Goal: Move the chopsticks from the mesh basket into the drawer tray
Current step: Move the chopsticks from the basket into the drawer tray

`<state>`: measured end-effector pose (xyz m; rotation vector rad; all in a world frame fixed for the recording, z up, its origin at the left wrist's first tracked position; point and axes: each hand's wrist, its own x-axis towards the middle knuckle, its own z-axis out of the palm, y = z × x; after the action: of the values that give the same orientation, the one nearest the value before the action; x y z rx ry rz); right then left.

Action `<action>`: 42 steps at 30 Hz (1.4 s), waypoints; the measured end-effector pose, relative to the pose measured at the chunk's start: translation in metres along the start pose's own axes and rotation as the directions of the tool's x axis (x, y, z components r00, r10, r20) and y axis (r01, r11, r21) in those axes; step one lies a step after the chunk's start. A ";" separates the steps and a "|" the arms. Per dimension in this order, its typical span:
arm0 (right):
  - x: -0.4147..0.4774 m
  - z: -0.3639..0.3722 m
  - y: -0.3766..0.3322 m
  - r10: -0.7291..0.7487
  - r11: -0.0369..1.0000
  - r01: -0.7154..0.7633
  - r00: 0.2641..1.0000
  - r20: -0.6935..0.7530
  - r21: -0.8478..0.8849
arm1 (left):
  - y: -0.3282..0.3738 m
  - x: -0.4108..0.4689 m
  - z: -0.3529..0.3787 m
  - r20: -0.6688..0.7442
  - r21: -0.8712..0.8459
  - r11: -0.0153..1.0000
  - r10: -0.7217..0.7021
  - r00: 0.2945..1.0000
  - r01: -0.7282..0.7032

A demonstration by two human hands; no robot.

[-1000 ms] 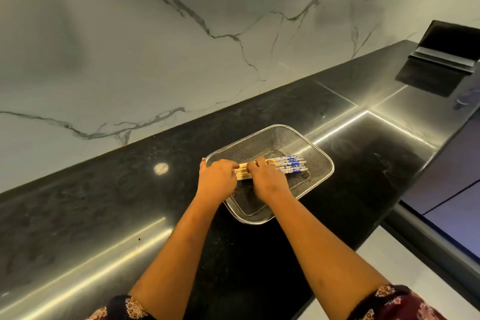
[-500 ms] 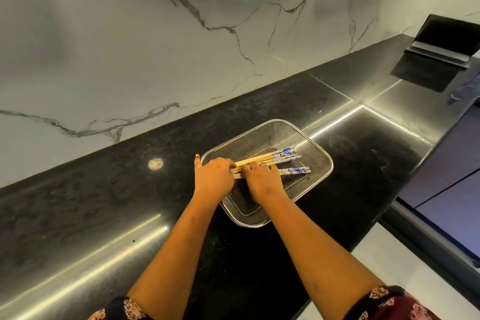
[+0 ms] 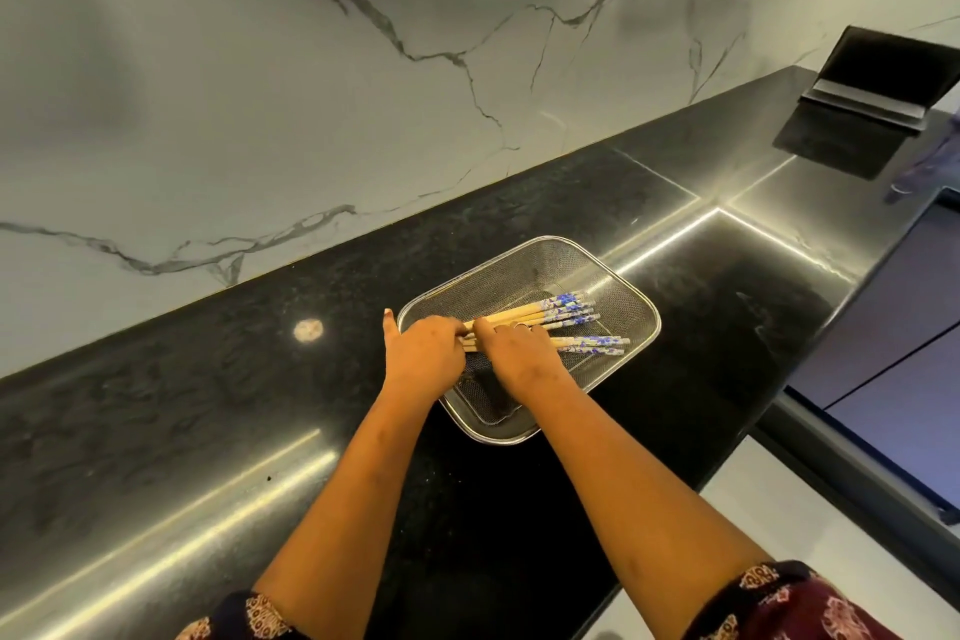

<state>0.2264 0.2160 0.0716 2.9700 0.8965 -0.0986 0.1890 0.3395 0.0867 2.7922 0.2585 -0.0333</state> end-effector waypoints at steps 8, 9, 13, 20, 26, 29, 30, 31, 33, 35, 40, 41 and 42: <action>-0.002 0.001 0.001 0.000 1.000 0.000 1.000 -0.017 0.028 | 0.003 -0.011 0.002 0.007 0.036 0.999 0.015 1.000 -0.015; -0.002 0.001 0.002 0.006 1.000 -0.006 1.000 -0.018 0.022 | 0.003 -0.012 0.002 0.006 0.031 0.999 0.011 1.000 -0.011; -0.002 0.001 0.004 0.015 1.000 -0.015 1.000 -0.007 -0.007 | 0.000 -0.014 0.003 -0.011 0.003 1.000 -0.003 1.000 0.003; 0.001 0.004 0.009 0.040 0.999 -0.039 0.999 -0.024 0.015 | -0.003 -0.008 0.003 -0.001 0.019 1.000 0.003 1.000 -0.003; 0.003 0.006 0.009 0.041 0.998 -0.035 0.994 -0.099 0.058 | -0.002 -0.002 0.006 0.014 0.071 0.997 0.014 1.000 -0.015; 0.004 0.008 0.011 0.025 0.998 -0.018 0.994 -0.109 0.063 | -0.003 0.000 0.007 0.002 0.092 0.996 0.017 1.000 -0.017; 0.003 0.008 0.011 0.020 0.998 -0.013 0.993 -0.119 0.060 | -0.003 0.000 0.007 0.006 0.103 0.994 0.022 1.000 -0.022; 0.003 0.008 0.011 0.016 0.998 -0.009 0.992 -0.126 0.057 | -0.002 0.001 0.007 0.013 0.117 0.993 0.030 0.999 -0.031; 0.002 0.008 0.010 0.012 0.999 -0.005 0.991 -0.135 0.049 | -0.002 0.001 0.008 0.025 0.137 0.989 0.045 0.999 -0.048; 0.002 0.006 0.011 0.011 0.999 -0.005 0.990 -0.141 0.041 | -0.001 0.001 0.009 0.029 0.144 0.988 0.049 0.998 -0.053; 0.001 0.004 0.010 0.023 0.999 -0.016 0.991 -0.134 0.047 | -0.001 0.001 0.007 0.040 0.161 0.985 0.057 0.998 -0.063; 0.001 0.004 0.009 0.030 0.998 -0.023 0.991 -0.127 0.051 | -0.001 0.000 0.006 0.044 0.166 0.984 0.057 0.997 -0.064; 0.001 0.003 0.009 0.039 0.998 -0.032 0.992 -0.120 0.056 | -0.001 0.000 0.006 0.048 0.171 0.983 0.058 0.997 -0.065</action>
<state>0.2322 0.2089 0.0683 3.0698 0.8655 0.0605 0.1891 0.3380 0.0806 2.9660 0.1662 -0.1052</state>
